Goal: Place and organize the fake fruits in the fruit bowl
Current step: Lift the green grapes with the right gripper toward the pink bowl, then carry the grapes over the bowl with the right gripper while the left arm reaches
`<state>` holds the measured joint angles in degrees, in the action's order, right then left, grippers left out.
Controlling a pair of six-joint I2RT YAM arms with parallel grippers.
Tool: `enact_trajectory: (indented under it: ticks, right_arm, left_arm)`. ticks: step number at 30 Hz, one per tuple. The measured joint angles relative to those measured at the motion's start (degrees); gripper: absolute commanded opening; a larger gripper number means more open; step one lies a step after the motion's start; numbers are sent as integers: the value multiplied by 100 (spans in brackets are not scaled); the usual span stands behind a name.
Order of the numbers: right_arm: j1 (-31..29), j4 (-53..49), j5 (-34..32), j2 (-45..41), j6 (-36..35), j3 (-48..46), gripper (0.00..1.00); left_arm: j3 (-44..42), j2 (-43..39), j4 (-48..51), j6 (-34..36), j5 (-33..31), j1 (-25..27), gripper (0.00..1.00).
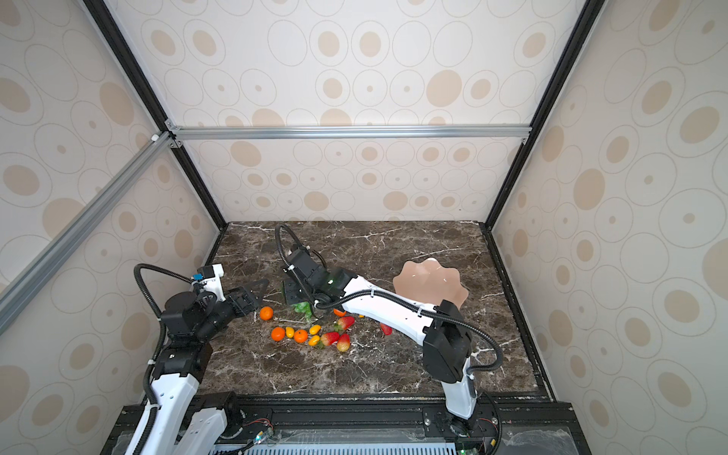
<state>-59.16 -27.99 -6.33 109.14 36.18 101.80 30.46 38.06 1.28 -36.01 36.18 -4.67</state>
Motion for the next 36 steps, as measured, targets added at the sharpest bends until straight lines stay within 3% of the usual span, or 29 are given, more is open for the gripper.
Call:
enact_trajectory:
  ticks: [11,19,28,36]
  right_arm:
    - [109,-74,-479,-1067,-256,-575,0]
    - [396,-116,-1047,-2256,-415,-1408,0]
    - [1202,-476,-1644,-3637,-457,-2251,0]
    - [2308,-986,-1687,-4350,-509,-2500,0]
  left_arm:
    - [2,164,-710,-35,136,625,98]
    - [109,772,-1091,-7,-492,1803,98]
    - [743,2201,-1609,164,-1379,3305,98]
    - [1853,3862,-1921,411,-2059,4487,98]
